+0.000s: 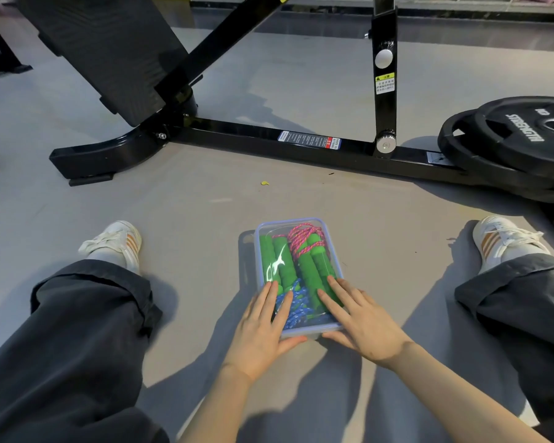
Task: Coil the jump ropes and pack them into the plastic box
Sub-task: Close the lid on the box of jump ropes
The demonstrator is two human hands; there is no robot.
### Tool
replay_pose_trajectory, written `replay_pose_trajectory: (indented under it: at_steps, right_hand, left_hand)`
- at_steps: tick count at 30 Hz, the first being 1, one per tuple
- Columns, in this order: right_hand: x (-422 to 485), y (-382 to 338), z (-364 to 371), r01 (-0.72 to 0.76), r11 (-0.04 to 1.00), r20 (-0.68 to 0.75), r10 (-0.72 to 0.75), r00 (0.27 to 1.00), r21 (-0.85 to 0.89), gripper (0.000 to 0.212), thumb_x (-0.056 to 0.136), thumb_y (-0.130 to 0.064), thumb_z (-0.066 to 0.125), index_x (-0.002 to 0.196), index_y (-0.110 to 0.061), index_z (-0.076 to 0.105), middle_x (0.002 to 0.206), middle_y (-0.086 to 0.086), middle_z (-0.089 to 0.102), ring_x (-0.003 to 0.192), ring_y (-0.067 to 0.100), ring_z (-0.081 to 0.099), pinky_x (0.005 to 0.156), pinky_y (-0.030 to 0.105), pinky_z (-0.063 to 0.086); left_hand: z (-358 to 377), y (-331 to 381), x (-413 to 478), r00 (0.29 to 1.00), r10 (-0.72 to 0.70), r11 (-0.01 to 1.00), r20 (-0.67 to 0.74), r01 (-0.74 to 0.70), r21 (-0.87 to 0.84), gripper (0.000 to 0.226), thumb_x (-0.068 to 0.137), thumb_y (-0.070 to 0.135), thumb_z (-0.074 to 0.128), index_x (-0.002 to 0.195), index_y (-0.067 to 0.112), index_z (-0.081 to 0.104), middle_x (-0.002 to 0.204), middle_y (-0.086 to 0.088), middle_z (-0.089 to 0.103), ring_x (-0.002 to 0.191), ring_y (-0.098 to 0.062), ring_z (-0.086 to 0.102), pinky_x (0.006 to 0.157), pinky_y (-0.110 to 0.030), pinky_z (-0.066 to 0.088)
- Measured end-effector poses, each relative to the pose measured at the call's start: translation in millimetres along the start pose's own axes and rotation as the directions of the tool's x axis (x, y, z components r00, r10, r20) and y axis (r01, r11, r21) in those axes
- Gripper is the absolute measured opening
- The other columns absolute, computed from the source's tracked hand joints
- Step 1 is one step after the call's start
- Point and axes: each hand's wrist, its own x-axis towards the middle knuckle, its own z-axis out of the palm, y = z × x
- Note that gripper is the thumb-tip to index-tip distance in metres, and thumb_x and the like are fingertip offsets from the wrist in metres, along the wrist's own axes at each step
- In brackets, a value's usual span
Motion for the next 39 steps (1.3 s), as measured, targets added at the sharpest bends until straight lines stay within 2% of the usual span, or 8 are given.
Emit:
replay_pose_trajectory:
  at_steps: [11, 17, 22, 27, 31, 34, 37, 39]
  right_hand:
    - [6, -18, -3, -0.149, 0.988, -0.035, 0.151, 0.988, 0.047, 0.066, 0.093, -0.063, 0.020, 0.131, -0.015, 0.043, 0.128, 0.018, 0.057, 0.113, 0.031, 0.051, 0.084, 0.036, 0.049]
    - [10, -57, -13, -0.271, 0.942, -0.032, 0.282, 0.959, 0.196, 0.062, 0.093, -0.057, 0.027, 0.121, -0.009, 0.055, 0.121, 0.017, 0.061, 0.103, 0.026, 0.047, 0.085, 0.032, 0.032]
    - [5, -29, -20, -0.149, 0.948, -0.029, 0.164, 0.986, 0.282, 0.033, 0.085, -0.023, 0.042, 0.113, -0.013, 0.053, 0.119, 0.008, 0.062, 0.102, 0.029, 0.061, 0.093, 0.027, 0.037]
    - [12, -5, -5, -0.254, 0.959, 0.010, 0.255, 0.967, 0.128, 0.070, 0.056, 0.000, 0.076, 0.120, -0.012, 0.052, 0.126, 0.021, 0.058, 0.113, 0.036, 0.059, 0.089, 0.044, 0.049]
    - [13, -5, -9, -0.228, 0.973, -0.026, 0.229, 0.973, 0.040, 0.070, 0.045, -0.003, 0.087, 0.112, -0.011, 0.066, 0.116, 0.016, 0.065, 0.108, 0.031, 0.063, 0.084, 0.045, 0.051]
    - [11, -13, -6, -0.214, 0.976, -0.095, 0.218, 0.971, 0.047, 0.061, 0.055, -0.007, 0.083, 0.112, -0.013, 0.063, 0.108, 0.014, 0.067, 0.105, 0.033, 0.063, 0.097, 0.040, 0.044]
    - [7, -27, -9, -0.129, 0.979, -0.158, 0.154, 0.975, 0.156, 0.030, 0.092, -0.026, 0.046, 0.118, -0.015, 0.054, 0.103, 0.007, 0.066, 0.108, 0.026, 0.052, 0.104, 0.040, 0.030]
    - [8, -28, -17, -0.048, 0.979, -0.123, 0.073, 0.990, 0.197, 0.036, 0.097, -0.035, 0.031, 0.118, -0.016, 0.053, 0.102, 0.001, 0.064, 0.108, 0.021, 0.049, 0.104, 0.040, 0.030]
  left_hand:
    - [-8, -25, 13, 0.989, 0.065, 0.996, 0.133, -0.074, 0.058, 0.078, 0.094, 0.065, 0.019, 0.121, 0.007, 0.064, 0.135, -0.017, 0.054, 0.131, -0.023, 0.036, 0.111, -0.042, 0.017]
    - [-22, -47, 4, 0.986, 0.160, 0.977, 0.037, -0.164, 0.139, 0.047, 0.086, 0.049, 0.042, 0.114, 0.017, 0.064, 0.129, -0.018, 0.059, 0.122, -0.026, 0.043, 0.110, -0.044, 0.016]
    - [-26, -19, -10, 0.996, -0.093, 0.995, 0.012, 0.093, 0.031, 0.048, 0.084, 0.038, 0.043, 0.113, 0.011, 0.070, 0.124, -0.014, 0.062, 0.116, -0.023, 0.045, 0.106, -0.042, 0.024]
    - [-25, 38, 5, 0.868, -0.469, 0.875, 0.161, 0.481, -0.044, 0.066, 0.099, 0.044, 0.019, 0.104, 0.004, 0.072, 0.110, -0.015, 0.066, 0.099, -0.031, 0.062, 0.080, -0.042, 0.045]
    - [-17, 65, 16, 0.769, -0.603, 0.778, 0.212, 0.626, -0.060, 0.088, 0.098, 0.056, 0.005, 0.121, -0.009, 0.059, 0.126, -0.029, 0.056, 0.122, -0.038, 0.045, 0.096, -0.046, 0.040]
    - [-10, 60, 24, 0.785, -0.585, 0.794, 0.203, 0.606, -0.056, 0.090, 0.095, 0.062, 0.006, 0.125, -0.005, 0.058, 0.130, -0.036, 0.049, 0.127, -0.044, 0.037, 0.102, -0.048, 0.024]
    - [-9, 24, 18, 0.853, -0.473, 0.868, 0.223, 0.495, -0.052, 0.089, 0.093, 0.067, 0.009, 0.128, 0.001, 0.057, 0.133, -0.033, 0.048, 0.126, -0.045, 0.045, 0.104, -0.045, 0.021]
    - [-12, -9, 14, 0.918, -0.349, 0.933, 0.186, 0.359, -0.021, 0.086, 0.093, 0.069, 0.012, 0.132, 0.006, 0.055, 0.137, -0.026, 0.049, 0.130, -0.039, 0.044, 0.107, -0.041, 0.019]
